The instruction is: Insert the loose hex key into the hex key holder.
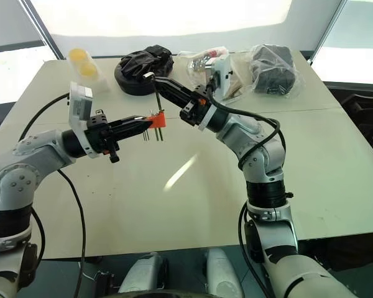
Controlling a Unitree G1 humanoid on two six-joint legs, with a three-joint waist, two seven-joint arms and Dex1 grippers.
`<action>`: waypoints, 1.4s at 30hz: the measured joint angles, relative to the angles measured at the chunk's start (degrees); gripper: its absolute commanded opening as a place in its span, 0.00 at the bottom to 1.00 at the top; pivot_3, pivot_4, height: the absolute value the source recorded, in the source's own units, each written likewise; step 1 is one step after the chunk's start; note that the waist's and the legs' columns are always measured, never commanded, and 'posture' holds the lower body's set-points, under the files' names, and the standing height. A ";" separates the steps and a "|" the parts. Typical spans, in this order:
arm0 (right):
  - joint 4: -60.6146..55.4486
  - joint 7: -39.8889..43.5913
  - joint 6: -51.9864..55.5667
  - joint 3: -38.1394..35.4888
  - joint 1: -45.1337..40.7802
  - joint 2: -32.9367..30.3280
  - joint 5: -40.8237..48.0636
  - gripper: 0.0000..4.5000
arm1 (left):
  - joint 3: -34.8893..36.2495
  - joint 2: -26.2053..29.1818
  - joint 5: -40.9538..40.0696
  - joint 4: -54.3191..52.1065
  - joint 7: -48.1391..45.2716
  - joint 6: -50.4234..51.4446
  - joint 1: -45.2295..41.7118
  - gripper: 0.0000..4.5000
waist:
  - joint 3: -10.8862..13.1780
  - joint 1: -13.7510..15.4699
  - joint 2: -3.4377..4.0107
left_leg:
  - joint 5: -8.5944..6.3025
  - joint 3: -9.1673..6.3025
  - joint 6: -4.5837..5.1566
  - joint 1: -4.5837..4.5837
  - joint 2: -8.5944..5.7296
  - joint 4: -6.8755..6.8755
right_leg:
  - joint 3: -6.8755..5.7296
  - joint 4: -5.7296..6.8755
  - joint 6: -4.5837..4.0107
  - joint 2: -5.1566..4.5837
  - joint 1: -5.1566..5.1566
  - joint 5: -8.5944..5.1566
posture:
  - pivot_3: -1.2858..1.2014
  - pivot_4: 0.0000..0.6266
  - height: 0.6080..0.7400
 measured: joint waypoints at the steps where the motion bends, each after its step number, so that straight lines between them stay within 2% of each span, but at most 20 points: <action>1: -0.09 -0.07 0.10 -0.13 0.00 -0.08 0.27 0.01 | 0.05 0.00 0.00 0.00 0.00 0.00 0.03 0.00 | 0.00 0.01 0.00 | 0.00 0.00 0.00 0.00 0.00 0.00 | 0.00 0.00 0.00 0.00 0.00 0.00 | 0.52 0.24 1.00; 42: -3.41 -1.76 2.24 -0.35 0.31 -2.01 2.95 0.01 | 1.27 0.00 -0.09 0.01 0.09 0.31 -0.64 0.00 | 0.00 0.02 0.00 | 0.00 0.00 0.00 0.00 0.00 0.00 | 0.00 0.00 0.00 0.00 0.00 0.00 | 0.52 0.24 1.00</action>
